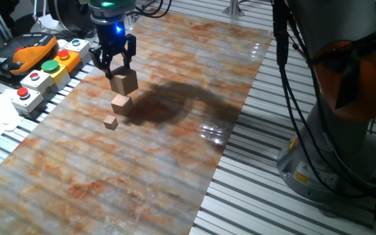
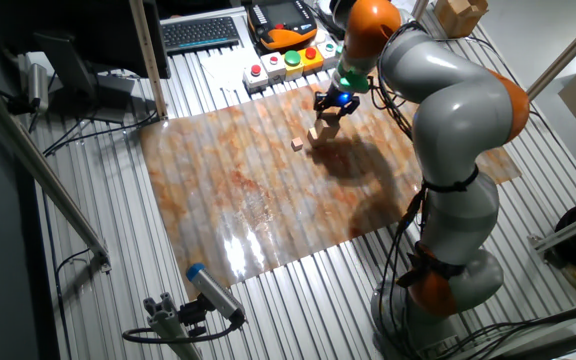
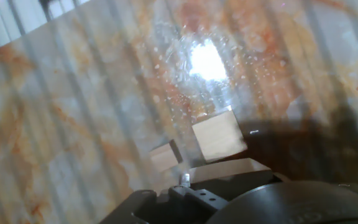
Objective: Pick up the small block on the left and move it to the right
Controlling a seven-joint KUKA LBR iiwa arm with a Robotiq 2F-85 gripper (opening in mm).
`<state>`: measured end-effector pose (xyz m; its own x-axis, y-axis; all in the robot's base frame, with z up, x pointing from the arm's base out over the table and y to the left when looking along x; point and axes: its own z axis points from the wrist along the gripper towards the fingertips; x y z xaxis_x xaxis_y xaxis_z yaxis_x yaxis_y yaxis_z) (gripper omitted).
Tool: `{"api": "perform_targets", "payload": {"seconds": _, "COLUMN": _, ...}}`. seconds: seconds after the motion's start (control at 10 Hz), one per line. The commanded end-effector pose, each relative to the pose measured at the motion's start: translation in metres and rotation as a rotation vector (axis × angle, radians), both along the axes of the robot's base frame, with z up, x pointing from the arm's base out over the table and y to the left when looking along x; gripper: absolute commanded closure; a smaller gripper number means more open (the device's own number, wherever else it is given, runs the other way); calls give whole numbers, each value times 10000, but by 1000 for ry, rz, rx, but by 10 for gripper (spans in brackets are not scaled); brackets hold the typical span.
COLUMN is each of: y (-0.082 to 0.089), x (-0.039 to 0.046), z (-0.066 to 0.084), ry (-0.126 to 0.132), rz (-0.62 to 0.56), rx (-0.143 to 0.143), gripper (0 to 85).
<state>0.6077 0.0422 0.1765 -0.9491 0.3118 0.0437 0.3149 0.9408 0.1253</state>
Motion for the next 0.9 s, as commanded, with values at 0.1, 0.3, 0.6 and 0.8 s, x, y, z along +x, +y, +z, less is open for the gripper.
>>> {"api": "perform_targets", "payload": {"seconds": 0.1, "y": -1, "x": 0, "z": 2, "ry": -21, "rz": -22, "rx": -40, "gripper": 850}}
{"api": "perform_targets", "payload": {"seconds": 0.3, "y": -1, "x": 0, "z": 2, "ry": -27, "rz": -41, "rx": -23, "gripper": 850}}
{"api": "perform_targets", "payload": {"seconds": 0.6, "y": 147, "x": 69, "z": 43, "ry": -13, "rz": -88, "rx": 12, "gripper": 850}}
{"api": "perform_targets", "payload": {"seconds": 0.8, "y": 571, "x": 242, "z": 218, "ry": 12, "rz": -149, "rx": 22, "gripper": 850}}
